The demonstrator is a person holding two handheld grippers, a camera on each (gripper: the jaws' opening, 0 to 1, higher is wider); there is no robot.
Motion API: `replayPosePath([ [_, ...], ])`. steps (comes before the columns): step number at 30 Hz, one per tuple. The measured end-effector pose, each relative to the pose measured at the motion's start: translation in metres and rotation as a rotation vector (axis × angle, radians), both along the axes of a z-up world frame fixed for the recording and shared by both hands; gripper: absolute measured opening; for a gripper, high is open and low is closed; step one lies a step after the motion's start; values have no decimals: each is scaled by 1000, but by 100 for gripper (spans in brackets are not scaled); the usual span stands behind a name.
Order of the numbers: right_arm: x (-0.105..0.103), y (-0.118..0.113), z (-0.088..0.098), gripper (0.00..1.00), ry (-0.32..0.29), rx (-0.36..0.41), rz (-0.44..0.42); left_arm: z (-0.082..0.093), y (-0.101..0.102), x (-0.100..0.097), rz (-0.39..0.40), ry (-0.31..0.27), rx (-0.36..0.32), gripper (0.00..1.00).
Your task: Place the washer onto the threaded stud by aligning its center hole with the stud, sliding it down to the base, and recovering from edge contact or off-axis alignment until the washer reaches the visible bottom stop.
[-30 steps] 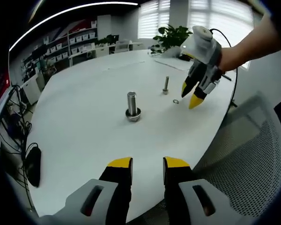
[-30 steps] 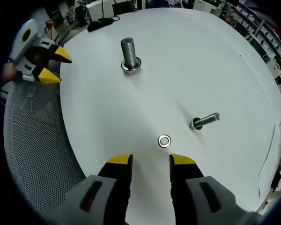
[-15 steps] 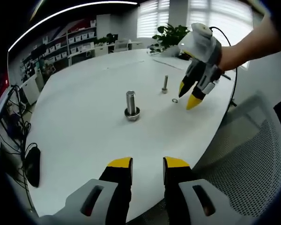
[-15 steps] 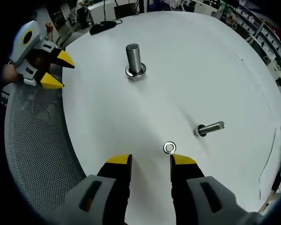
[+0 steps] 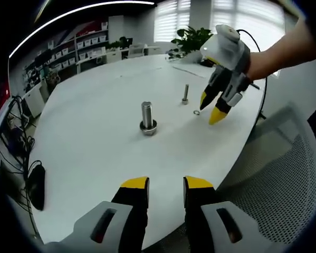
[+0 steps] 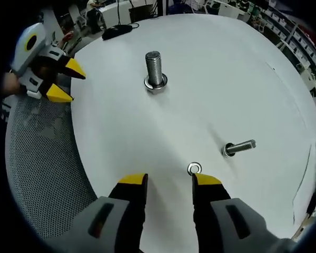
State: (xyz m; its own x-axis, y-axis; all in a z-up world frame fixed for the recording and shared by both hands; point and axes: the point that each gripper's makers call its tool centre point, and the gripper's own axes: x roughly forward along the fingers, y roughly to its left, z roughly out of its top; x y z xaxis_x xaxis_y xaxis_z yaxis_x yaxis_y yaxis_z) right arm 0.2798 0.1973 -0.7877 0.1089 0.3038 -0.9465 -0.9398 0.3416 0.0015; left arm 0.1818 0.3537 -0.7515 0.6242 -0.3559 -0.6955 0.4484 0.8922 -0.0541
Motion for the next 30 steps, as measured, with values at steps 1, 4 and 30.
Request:
replayPosePath([
  [1, 0, 0, 0, 37, -1, -3, 1, 0, 0, 0, 2, 0, -1, 24],
  [4, 1, 0, -1, 37, 0, -1, -4, -1, 1, 1, 7, 0, -5, 24],
  [30, 5, 16, -6, 35, 11, 10, 4, -1, 1, 0, 9, 9, -1, 24],
])
